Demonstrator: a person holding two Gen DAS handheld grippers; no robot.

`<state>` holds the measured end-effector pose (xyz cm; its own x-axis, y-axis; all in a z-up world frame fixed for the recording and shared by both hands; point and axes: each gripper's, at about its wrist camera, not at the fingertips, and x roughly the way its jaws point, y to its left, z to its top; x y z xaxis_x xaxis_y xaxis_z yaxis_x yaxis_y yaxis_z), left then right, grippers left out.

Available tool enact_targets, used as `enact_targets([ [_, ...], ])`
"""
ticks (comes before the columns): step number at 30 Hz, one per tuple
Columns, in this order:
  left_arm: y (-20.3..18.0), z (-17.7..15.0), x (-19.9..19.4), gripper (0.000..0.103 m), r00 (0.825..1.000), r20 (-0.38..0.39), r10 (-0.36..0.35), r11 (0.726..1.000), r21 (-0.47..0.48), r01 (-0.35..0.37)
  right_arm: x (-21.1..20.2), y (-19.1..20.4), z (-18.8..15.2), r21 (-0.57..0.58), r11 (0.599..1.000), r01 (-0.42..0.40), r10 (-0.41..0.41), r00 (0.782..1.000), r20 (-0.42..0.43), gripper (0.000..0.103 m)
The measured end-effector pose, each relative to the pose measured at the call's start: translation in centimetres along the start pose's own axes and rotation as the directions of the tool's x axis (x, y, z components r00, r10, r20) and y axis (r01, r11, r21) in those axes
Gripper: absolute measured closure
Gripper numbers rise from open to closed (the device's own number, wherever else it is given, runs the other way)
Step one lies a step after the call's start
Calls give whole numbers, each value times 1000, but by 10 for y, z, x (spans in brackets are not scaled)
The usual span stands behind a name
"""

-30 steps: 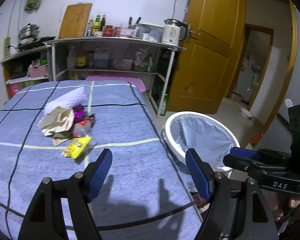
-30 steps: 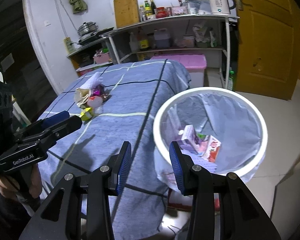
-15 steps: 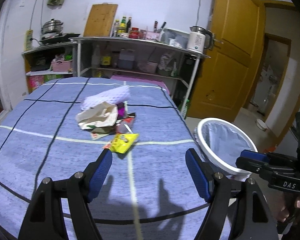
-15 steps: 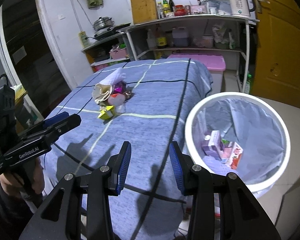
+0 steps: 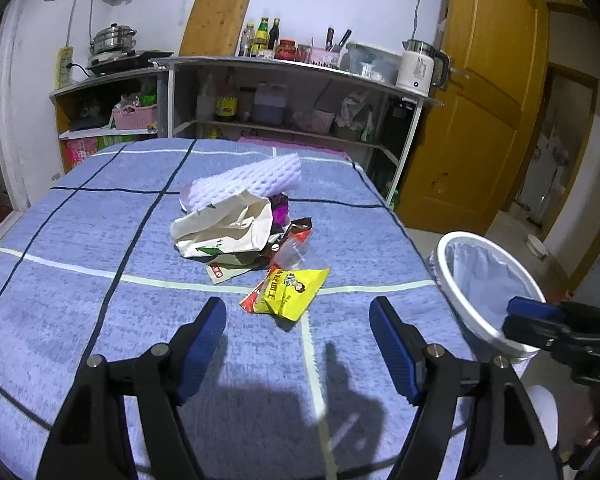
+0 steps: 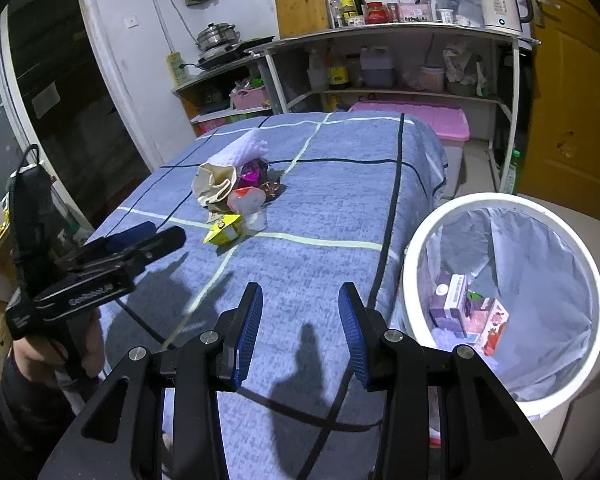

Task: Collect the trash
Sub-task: 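Move both open tools back toward the remaining trash on the table, then grasp the yellow snack packet with the left tool while the right tool grasps the clear plastic cup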

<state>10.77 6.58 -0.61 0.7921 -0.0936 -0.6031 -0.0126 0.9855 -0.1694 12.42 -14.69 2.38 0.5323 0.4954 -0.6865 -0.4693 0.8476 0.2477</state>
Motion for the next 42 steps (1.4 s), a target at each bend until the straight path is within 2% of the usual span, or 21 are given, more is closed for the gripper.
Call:
enact_targets([
  [12,-3,7,43,41,997,-80,13,999,51,-9,24,-2,17,-3,1000,3,-3,1000,-13,62],
  [14,-2,7,48,45,995,-95,10,999,49,-6,28,-2,19,-3,1000,1,-1,1000,-16,62],
  [18,-2,5,57,62,990,-136,19,999,53,-12,35,-4,23,-3,1000,-2,2,1000,-22,62],
  [22,1,5,56,70,990,-141,10,999,38,-5,42,-4,27,-6,1000,-6,6,1000,-28,62],
  [33,21,-3,32,72,994,-108,1,999,-38,-5,68,13,41,-44,998,-44,42,997,-61,62],
  [42,45,-10,14,72,997,-76,16,996,-90,-22,116,43,53,-119,988,-98,79,986,-149,62],
])
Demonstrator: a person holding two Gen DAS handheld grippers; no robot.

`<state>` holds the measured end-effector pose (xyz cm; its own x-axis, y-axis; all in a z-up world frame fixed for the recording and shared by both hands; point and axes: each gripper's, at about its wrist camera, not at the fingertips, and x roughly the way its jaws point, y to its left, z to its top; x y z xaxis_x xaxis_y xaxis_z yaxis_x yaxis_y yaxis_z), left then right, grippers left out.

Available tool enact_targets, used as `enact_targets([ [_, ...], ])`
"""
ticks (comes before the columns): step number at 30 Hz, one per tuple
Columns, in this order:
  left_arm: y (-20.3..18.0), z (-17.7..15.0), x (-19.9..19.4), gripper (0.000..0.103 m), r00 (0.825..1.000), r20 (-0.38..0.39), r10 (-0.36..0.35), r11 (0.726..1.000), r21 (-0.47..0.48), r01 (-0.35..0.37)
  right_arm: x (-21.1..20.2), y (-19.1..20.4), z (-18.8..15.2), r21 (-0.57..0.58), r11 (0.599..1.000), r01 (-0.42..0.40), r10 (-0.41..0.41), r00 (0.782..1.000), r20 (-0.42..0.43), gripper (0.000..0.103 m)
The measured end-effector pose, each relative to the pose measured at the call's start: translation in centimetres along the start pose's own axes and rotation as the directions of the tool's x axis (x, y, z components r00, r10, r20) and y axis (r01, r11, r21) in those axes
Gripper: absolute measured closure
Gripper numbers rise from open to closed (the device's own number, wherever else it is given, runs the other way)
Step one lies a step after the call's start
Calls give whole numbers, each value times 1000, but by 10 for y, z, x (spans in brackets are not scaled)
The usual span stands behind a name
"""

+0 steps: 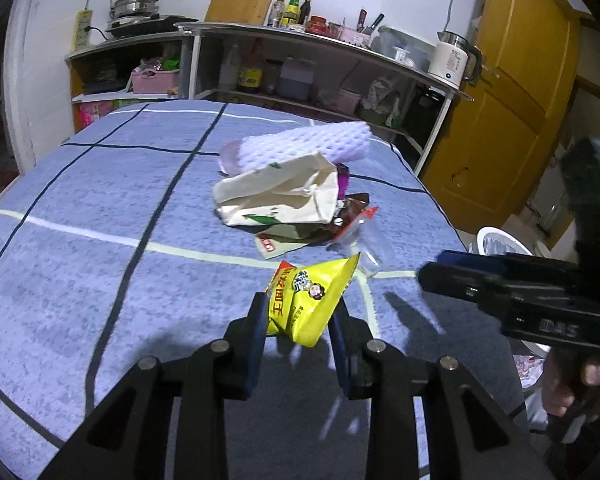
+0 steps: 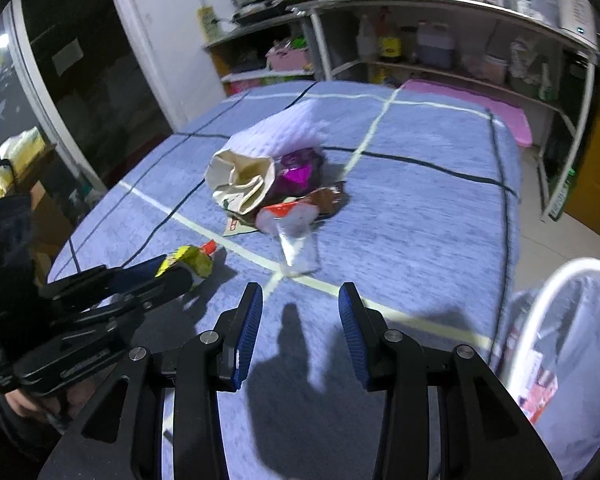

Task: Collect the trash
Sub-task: 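Grasp the yellow snack packet with the left tool while the right tool grasps the clear plastic cup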

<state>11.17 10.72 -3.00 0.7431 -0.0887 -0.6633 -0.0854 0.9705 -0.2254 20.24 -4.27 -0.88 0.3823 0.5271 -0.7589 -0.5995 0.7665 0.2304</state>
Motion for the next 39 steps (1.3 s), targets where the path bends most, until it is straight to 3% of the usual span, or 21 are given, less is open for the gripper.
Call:
enact_targets([
  [16,16,-3,2,72,1000,2,-24,999,-40,24,50,9,26,-67,997,25,-30,997,-75,63],
  [18,16,-3,2,72,1000,1,-25,999,-41,25,51,11,25,-67,997,24,-29,997,-76,74],
  [19,16,-3,2,72,1000,1,-25,999,-41,25,51,10,24,-66,998,23,-28,997,-77,75],
  [39,-18,-2,-23,72,999,32,-43,999,18,43,-20,1,-11,1,1000,29,-29,999,21,75],
])
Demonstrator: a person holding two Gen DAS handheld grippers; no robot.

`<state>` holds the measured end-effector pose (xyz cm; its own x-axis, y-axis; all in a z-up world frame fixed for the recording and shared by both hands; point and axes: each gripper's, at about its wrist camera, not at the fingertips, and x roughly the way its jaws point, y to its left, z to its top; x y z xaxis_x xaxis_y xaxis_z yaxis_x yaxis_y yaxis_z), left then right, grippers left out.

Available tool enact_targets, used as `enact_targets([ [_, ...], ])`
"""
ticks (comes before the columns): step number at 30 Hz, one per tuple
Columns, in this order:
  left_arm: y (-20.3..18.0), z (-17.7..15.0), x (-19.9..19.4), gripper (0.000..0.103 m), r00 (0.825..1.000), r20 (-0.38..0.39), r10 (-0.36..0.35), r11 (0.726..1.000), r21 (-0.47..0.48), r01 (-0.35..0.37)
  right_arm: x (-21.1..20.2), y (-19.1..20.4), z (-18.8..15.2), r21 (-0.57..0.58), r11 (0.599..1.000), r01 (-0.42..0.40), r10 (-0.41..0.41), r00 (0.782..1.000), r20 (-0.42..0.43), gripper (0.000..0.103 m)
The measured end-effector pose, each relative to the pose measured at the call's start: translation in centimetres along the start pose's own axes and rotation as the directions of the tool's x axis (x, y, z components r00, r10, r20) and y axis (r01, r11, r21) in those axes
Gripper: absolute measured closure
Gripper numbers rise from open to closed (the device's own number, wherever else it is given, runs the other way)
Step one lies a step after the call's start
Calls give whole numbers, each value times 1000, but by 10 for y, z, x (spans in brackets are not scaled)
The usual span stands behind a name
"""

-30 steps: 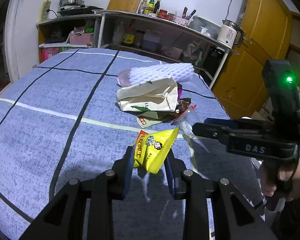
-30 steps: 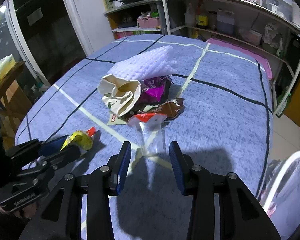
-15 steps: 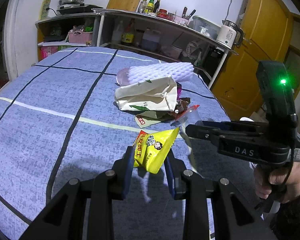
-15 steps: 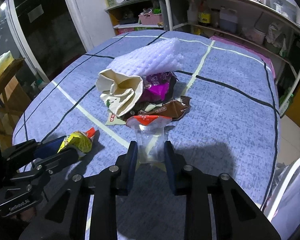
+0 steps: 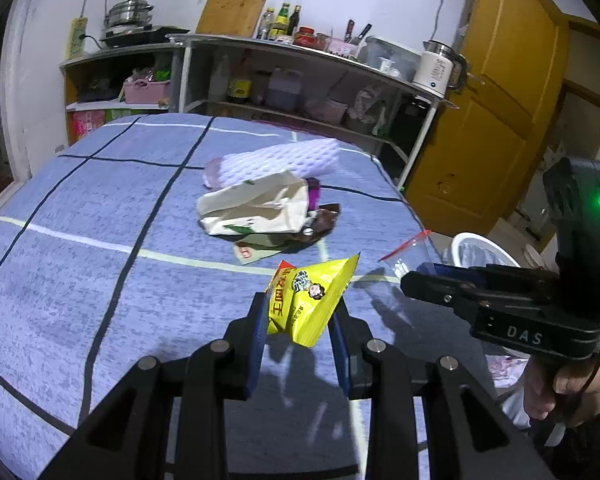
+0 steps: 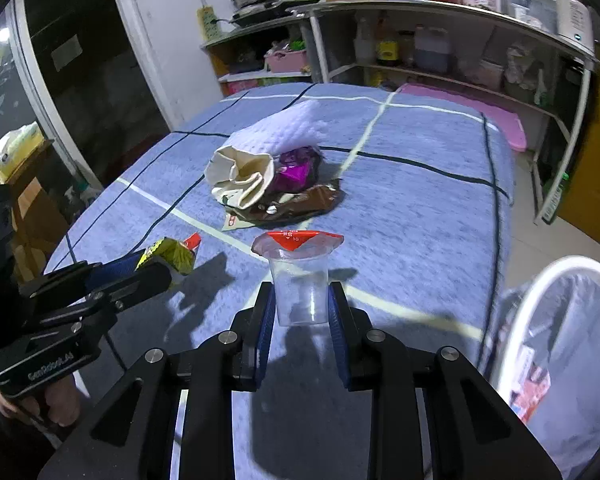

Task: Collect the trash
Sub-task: 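Grasp the yellow snack packet with the left tool while the right tool grasps the clear plastic cup, then carry the yellow packet and clear cup over the bin and open both tools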

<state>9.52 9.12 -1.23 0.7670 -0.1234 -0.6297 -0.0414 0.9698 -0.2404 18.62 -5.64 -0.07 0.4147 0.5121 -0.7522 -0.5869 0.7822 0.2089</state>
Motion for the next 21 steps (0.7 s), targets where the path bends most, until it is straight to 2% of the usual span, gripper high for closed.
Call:
enact_targets([
  [21,-73,2,-23,72,996,19,-88,991,101,86,-92,-31,-50,97,994,50,-62,990,124,75],
])
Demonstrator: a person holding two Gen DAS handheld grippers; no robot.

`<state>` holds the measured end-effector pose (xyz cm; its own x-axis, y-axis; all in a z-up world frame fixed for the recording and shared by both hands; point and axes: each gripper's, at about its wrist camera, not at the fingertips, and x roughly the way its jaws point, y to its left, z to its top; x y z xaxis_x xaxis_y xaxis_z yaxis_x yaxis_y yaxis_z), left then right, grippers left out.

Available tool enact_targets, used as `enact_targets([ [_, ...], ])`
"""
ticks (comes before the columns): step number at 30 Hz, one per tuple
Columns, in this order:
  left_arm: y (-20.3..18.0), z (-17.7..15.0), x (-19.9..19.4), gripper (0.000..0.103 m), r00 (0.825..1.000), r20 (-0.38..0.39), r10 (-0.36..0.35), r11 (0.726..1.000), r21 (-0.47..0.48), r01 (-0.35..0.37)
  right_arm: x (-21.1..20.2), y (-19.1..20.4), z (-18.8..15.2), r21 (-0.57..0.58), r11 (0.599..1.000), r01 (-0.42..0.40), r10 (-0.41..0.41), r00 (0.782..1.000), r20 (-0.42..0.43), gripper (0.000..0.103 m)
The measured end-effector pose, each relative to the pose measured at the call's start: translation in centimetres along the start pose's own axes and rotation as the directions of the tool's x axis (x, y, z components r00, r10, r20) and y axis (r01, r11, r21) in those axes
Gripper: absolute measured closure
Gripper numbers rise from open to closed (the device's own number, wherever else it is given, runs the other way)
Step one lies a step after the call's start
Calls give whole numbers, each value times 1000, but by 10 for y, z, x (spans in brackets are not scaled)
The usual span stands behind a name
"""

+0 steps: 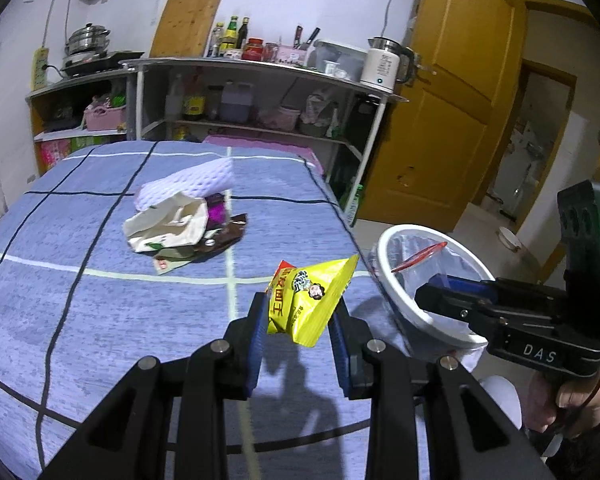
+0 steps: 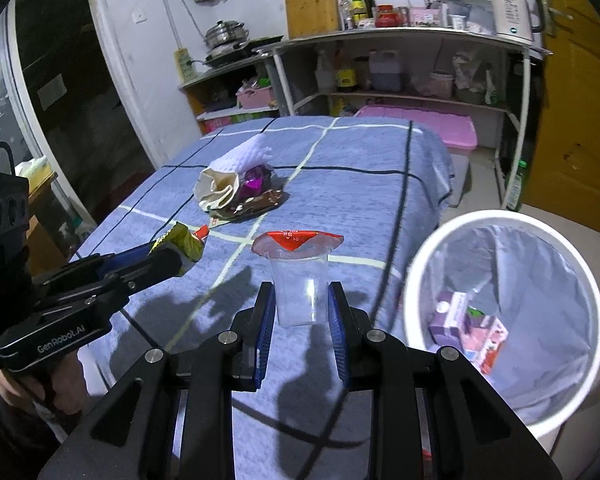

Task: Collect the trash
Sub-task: 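Carry the yellow packet and clear cup over the bin and open both tools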

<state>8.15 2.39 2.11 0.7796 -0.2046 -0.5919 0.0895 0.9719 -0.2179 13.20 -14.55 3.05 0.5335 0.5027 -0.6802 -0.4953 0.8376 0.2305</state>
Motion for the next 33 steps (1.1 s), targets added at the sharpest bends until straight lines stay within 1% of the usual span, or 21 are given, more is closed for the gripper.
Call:
enact_targets([
  [7,-29,0,5,72,999,-16,-42,998,40,43,-27,-21,-12,45,999,29,-31,999,35,75],
  [16,-62,4,13,72,995,-32,-91,992,86,94,-55,-52,-26,108,991,84,-92,994,64,75],
  [23,-85,6,23,72,991,-48,-123,984,121,128,-68,-72,-33,148,982,117,-128,989,73,75],
  [33,-107,11,46,72,983,-77,-165,974,145,175,-74,-100,-43,205,965,165,-180,982,59,75],
])
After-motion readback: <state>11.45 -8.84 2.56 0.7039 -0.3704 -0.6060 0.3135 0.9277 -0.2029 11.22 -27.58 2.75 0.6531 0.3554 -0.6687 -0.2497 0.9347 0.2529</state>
